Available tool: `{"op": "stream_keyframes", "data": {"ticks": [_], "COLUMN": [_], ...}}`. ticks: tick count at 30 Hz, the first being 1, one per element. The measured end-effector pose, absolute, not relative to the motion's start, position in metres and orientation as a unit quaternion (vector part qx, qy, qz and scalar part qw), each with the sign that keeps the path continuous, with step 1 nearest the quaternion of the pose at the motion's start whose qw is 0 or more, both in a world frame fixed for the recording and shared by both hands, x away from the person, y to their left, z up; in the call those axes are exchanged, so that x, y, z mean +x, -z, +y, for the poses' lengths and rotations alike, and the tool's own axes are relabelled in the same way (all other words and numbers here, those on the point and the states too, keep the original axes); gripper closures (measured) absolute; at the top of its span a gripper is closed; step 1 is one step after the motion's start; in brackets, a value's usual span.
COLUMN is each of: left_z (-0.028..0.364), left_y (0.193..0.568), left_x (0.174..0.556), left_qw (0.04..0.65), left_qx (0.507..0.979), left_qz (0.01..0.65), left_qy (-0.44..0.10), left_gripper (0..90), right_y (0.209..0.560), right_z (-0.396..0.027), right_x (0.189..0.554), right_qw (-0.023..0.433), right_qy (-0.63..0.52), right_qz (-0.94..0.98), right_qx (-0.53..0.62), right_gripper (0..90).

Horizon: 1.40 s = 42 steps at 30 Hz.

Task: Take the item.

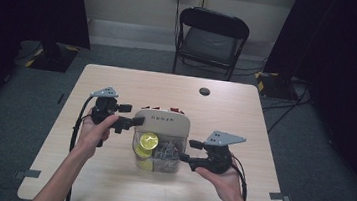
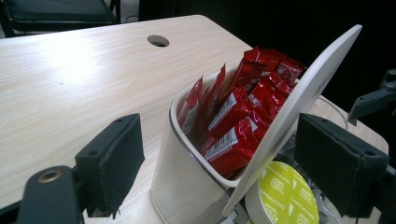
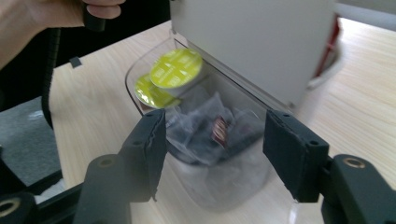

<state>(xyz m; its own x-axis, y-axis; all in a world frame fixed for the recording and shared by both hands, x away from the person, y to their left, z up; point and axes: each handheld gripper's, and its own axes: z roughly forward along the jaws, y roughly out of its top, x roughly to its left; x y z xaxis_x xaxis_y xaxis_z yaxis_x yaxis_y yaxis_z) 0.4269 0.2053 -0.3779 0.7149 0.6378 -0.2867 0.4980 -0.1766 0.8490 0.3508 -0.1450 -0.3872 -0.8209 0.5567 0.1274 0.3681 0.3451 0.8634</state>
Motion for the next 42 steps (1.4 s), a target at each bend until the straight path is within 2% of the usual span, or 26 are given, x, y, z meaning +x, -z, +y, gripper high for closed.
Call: {"op": "stream_keyframes", "data": {"ticks": [11, 30, 36, 37, 38, 39, 42], "left_z": [0.205, 0.206, 0.205, 0.205, 0.205, 0.205, 0.206], "left_y": [0.378, 0.379, 0.379, 0.380, 0.380, 0.380, 0.380], "left_x": [0.427, 0.429, 0.429, 0.428, 0.428, 0.428, 0.428], "left_qw": [0.523, 0.525, 0.526, 0.526, 0.526, 0.524, 0.524], "left_qx": [0.764, 0.764, 0.763, 0.764, 0.764, 0.765, 0.766], "left_qz": [0.372, 0.369, 0.370, 0.369, 0.369, 0.369, 0.368], "left_qy": [-0.066, -0.061, -0.061, -0.061, -0.061, -0.062, -0.063], "left_gripper": [15.7, 15.2, 15.3, 15.3, 15.4, 15.4, 15.4], "right_y": [0.395, 0.412, 0.413, 0.413, 0.413, 0.414, 0.413], "right_z": [-0.117, -0.112, -0.112, -0.111, -0.111, -0.111, -0.111], "right_x": [0.373, 0.382, 0.382, 0.381, 0.381, 0.380, 0.380], "right_qw": [0.059, 0.040, 0.037, 0.036, 0.036, 0.032, 0.031], "right_qy": [-0.494, -0.472, -0.468, -0.469, -0.469, -0.469, -0.472], "right_qz": [0.825, 0.836, 0.838, 0.839, 0.839, 0.840, 0.840], "right_qx": [0.270, 0.278, 0.277, 0.274, 0.274, 0.269, 0.266], "right_gripper": [54.3, 61.7, 67.7, 72.5, 72.5, 77.9, 83.1]}}
